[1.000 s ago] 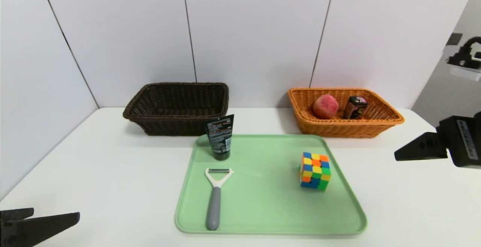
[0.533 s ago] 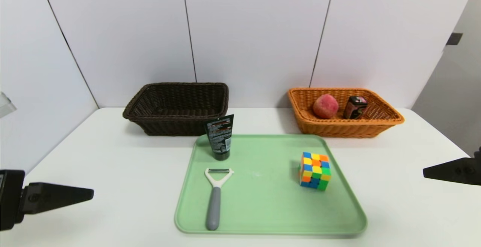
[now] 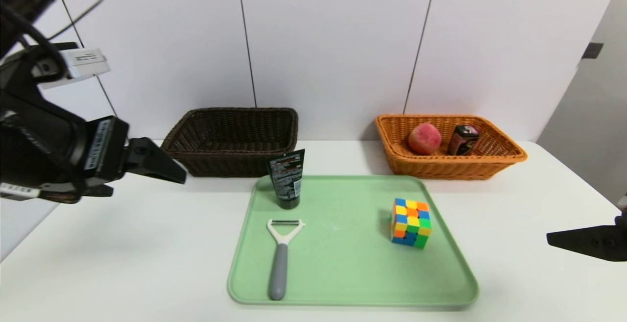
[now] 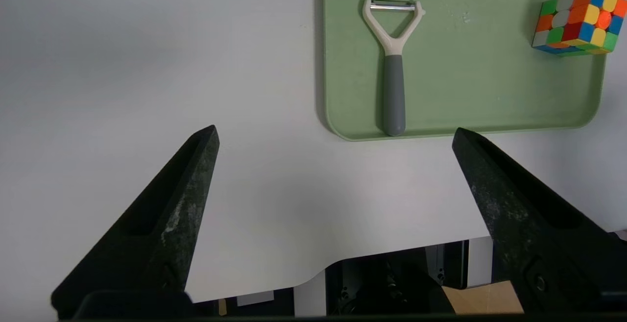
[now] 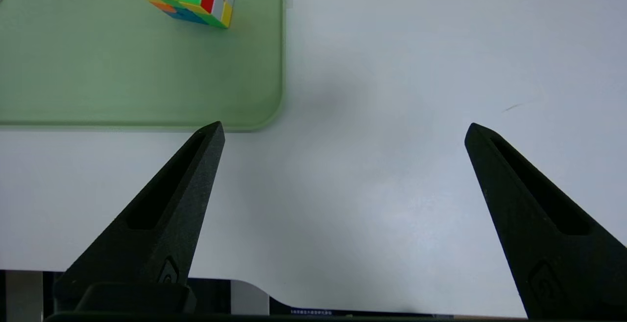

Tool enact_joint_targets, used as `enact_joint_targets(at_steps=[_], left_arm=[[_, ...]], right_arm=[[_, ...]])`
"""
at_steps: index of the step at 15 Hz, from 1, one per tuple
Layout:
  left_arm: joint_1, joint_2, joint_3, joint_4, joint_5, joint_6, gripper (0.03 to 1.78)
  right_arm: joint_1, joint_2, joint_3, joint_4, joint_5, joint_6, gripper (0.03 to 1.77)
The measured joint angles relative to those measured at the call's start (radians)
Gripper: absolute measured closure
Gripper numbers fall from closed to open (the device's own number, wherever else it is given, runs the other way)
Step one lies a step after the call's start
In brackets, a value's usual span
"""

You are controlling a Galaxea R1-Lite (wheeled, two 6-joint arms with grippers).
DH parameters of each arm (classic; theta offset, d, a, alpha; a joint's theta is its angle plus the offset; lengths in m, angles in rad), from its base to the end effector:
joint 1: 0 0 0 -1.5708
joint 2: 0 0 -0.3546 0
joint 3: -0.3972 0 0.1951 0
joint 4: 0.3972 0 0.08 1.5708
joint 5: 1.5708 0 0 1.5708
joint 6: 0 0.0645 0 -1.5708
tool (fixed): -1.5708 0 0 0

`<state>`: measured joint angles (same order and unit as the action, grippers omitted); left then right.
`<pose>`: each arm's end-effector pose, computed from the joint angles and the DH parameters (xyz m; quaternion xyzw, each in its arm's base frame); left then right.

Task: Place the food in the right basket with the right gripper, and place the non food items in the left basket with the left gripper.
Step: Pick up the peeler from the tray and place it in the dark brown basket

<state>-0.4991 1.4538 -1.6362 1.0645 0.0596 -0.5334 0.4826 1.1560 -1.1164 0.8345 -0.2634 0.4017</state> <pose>0.1894 -0.0989 0.3476 -0.1191 0.4478 -0.0820 0.8824 0.1240 0.0460 0.2837 0.0285 0.4060 0.0185 0.9132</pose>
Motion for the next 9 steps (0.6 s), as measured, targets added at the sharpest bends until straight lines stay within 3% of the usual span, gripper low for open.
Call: enact_joint_targets(at_steps=[4, 9], left_arm=[[-0.194, 0.212, -0.11, 0.037, 0.092, -0.118, 0.12], [-0.326, 0.372, -0.134, 0.046, 0.103, -0.217, 0.12]], right_arm=[[-0.02, -0.028, 0.115, -0.09, -0.001, 0.01, 0.1], [-0.07, -0.041, 0.187, -0.093, -0.002, 0.014, 0.1]])
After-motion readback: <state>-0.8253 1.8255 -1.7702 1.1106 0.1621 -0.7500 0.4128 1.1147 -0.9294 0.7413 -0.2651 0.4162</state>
